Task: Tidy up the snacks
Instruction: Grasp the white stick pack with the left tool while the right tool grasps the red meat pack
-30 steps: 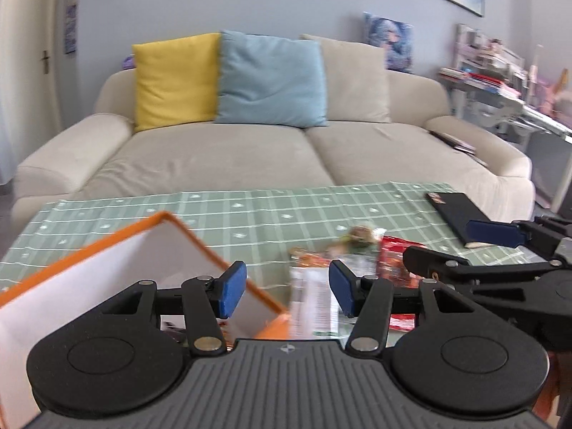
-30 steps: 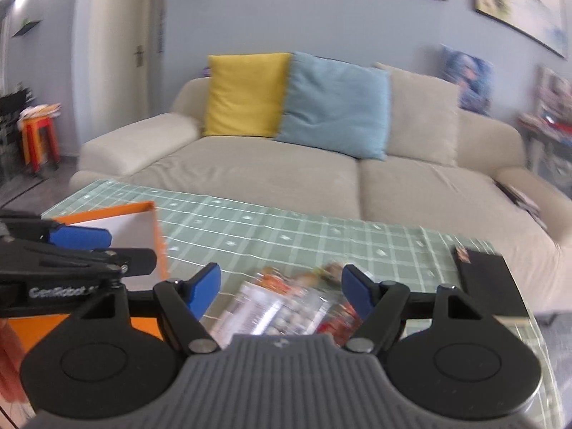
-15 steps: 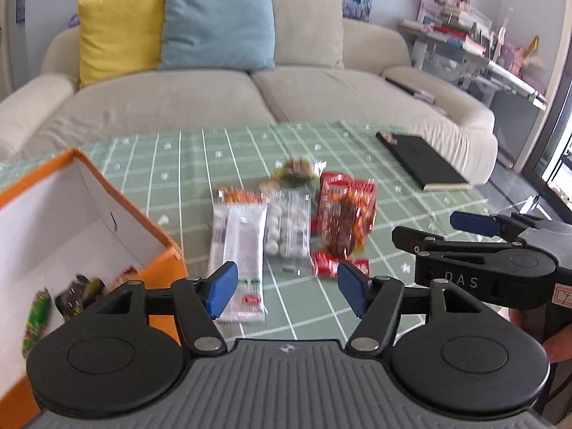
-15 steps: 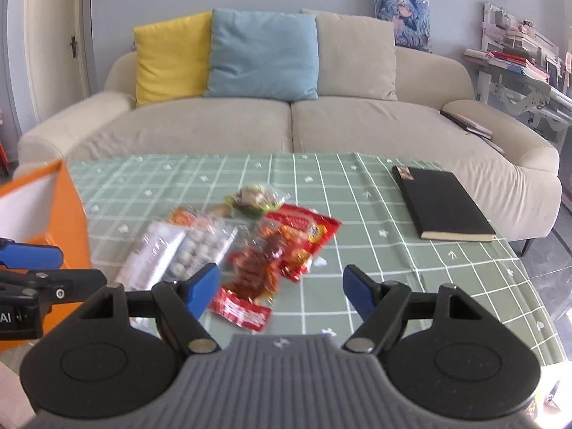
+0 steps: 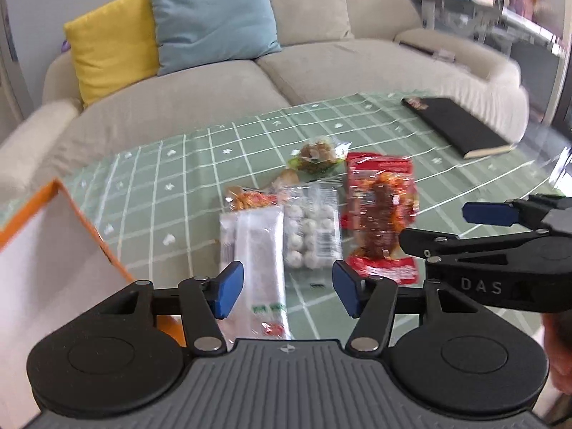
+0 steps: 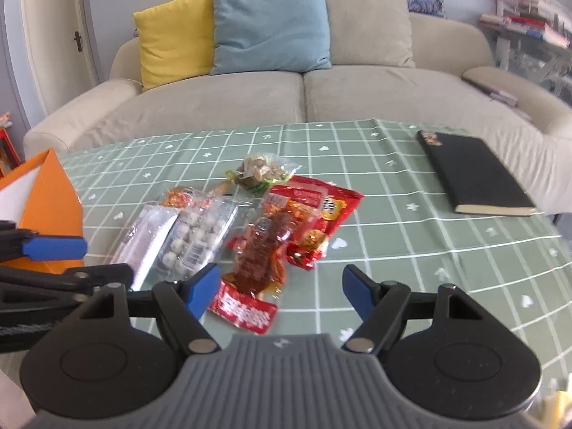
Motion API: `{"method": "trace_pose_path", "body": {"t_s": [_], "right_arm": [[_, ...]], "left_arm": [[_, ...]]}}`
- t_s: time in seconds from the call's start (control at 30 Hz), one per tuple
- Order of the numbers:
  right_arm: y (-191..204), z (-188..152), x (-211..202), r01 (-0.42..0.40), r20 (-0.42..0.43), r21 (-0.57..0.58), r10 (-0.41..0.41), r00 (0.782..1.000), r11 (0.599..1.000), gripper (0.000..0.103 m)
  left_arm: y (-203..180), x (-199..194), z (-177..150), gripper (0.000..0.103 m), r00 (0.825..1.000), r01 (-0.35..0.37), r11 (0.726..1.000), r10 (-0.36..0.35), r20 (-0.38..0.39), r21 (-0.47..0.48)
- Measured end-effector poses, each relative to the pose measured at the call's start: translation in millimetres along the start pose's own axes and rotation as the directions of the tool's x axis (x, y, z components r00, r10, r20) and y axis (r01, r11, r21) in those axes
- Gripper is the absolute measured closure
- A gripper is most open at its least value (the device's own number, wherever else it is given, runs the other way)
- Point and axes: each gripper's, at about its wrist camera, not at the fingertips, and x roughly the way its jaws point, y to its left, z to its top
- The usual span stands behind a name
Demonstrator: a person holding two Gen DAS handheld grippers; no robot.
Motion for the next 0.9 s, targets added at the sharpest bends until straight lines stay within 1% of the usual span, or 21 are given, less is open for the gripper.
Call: {"method": "trace_pose_path", "body": {"t_s": [0.07,0.13,0.27,0.33,0.4,0.47,0.57,0.6,0.63,0.7,0.77,0.8,0.87,0.9], "right_arm": [[-1.3,2.7,9.3,-0.024,-0.012,0.01,0.024,1.0,1.0,0.032],[-2.3,4.1,18.6,-0.033,-0.027,0.018,0.034,0.999,0.999,0.035],[-9.6,5.4,35.1,-0.07,-0.061,0.062,0.074,0.995,0.996,0.037],[-12.2,5.2,41.2,-0.088,-0.074,0.078,0.094,0.993,0.993,0.038],[-14.2,5.1,47.8,-0.099,-0.086,0.089,0.107,0.991,0.991,0.04],[-16.0,4.9,54.2,-0.117,-0.097,0.105,0.127,0.987,0.988,0.046],[-16.8,4.1,60.8,-0.139,-0.106,0.13,0.153,0.982,0.982,0.05],[-16.7,3.5,62.2,-0.144,-0.108,0.135,0.159,0.981,0.98,0.053],[-16.7,3.2,62.7,-0.148,-0.104,0.136,0.163,0.981,0.98,0.054],[-16.0,3.4,64.2,-0.152,-0.106,0.131,0.167,0.98,0.98,0.065],[-16.5,2.5,64.1,-0.154,-0.106,0.128,0.168,0.98,0.98,0.067],[-16.5,2.1,63.6,-0.155,-0.106,0.127,0.169,0.98,0.98,0.068],[-15.7,1.6,61.2,-0.156,-0.1,0.121,0.169,0.981,0.98,0.071],[-15.3,1.8,59.6,-0.158,-0.098,0.117,0.17,0.981,0.98,0.074]], "left_arm": [[-3.2,10.0,7.5,0.042,0.999,-0.017,0.999,0.018,-0.033,0.036],[-6.8,21.7,13.5,0.042,0.996,-0.047,0.996,0.052,-0.072,0.075],[-11.4,46.3,20.0,0.042,0.981,-0.094,0.986,0.115,-0.157,0.135],[-12.7,57.3,21.0,0.042,0.97,-0.12,0.982,0.148,-0.193,0.148],[-13.7,66.8,20.9,0.042,0.957,-0.141,0.976,0.178,-0.231,0.167],[-13.6,73.2,20.7,0.039,0.949,-0.151,0.975,0.19,-0.251,0.165],[-10.6,81.7,21.3,0.039,0.937,-0.163,0.976,0.198,-0.288,0.143],[-9.2,83.2,21.0,0.036,0.937,-0.168,0.977,0.201,-0.287,0.133],[-8.6,84.3,21.6,0.034,0.938,-0.174,0.976,0.204,-0.282,0.127],[-6.2,85.8,23.1,0.035,0.939,-0.173,0.978,0.199,-0.28,0.115],[-3.7,86.7,24.7,0.038,0.94,-0.165,0.981,0.187,-0.285,0.1],[-4.2,86.1,25.5,0.045,0.941,-0.158,0.983,0.179,-0.286,0.093],[-4.0,85.5,25.5,0.048,0.942,-0.16,0.983,0.179,-0.284,0.088],[-4.6,85.0,24.5,0.049,0.943,-0.162,0.983,0.181,-0.278,0.088]]}}
